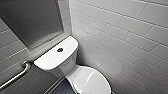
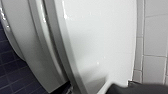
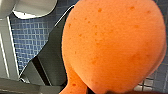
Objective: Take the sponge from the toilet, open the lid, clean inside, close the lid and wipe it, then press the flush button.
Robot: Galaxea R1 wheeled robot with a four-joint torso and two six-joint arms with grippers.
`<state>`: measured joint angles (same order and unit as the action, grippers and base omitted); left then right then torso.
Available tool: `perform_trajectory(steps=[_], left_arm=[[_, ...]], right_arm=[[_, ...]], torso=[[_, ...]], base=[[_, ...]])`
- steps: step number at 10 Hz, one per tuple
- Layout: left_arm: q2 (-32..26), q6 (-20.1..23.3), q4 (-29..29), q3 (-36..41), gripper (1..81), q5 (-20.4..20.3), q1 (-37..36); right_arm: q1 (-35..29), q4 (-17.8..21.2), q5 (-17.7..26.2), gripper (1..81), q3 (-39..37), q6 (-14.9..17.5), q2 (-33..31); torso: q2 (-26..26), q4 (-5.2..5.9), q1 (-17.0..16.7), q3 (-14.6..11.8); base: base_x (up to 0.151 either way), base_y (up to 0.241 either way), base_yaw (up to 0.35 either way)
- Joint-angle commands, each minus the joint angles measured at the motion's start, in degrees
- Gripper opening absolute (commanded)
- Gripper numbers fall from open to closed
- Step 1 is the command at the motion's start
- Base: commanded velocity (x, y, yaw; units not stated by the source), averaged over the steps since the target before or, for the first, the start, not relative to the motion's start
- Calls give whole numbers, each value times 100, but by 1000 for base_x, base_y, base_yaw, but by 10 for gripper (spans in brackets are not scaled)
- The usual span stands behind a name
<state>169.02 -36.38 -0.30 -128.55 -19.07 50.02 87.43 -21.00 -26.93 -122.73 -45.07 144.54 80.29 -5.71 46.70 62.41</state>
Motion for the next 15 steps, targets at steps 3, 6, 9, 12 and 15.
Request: perform_trajectory(steps=[3, 6, 9, 12, 15], left_arm=[[370, -79, 30, -49, 811, 412, -786], [1, -404, 39, 487, 811, 272, -963], [-262, -695, 39, 866, 811, 97, -1007], [-438, -889, 39, 1216, 811, 43, -1051], [-799, -1055, 39, 1876, 811, -167, -1086]], right_arm=[[51, -141, 276, 10, 49, -11, -186], [51, -132, 276, 10, 40, -20, -186], [51, -150, 276, 10, 75, -11, -169], [60, -141, 276, 10, 40, -11, -134], [60, -141, 276, 10, 23, -11, -134]], torso=[[0, 2, -2, 0], [0, 2, -2, 0], [-2, 2, 0, 2], [-2, 2, 0, 6], [-2, 2, 2, 6]], base=[[0, 0, 0], [0, 0, 0], [0, 0, 0], [0, 0, 0], [0, 0, 0]])
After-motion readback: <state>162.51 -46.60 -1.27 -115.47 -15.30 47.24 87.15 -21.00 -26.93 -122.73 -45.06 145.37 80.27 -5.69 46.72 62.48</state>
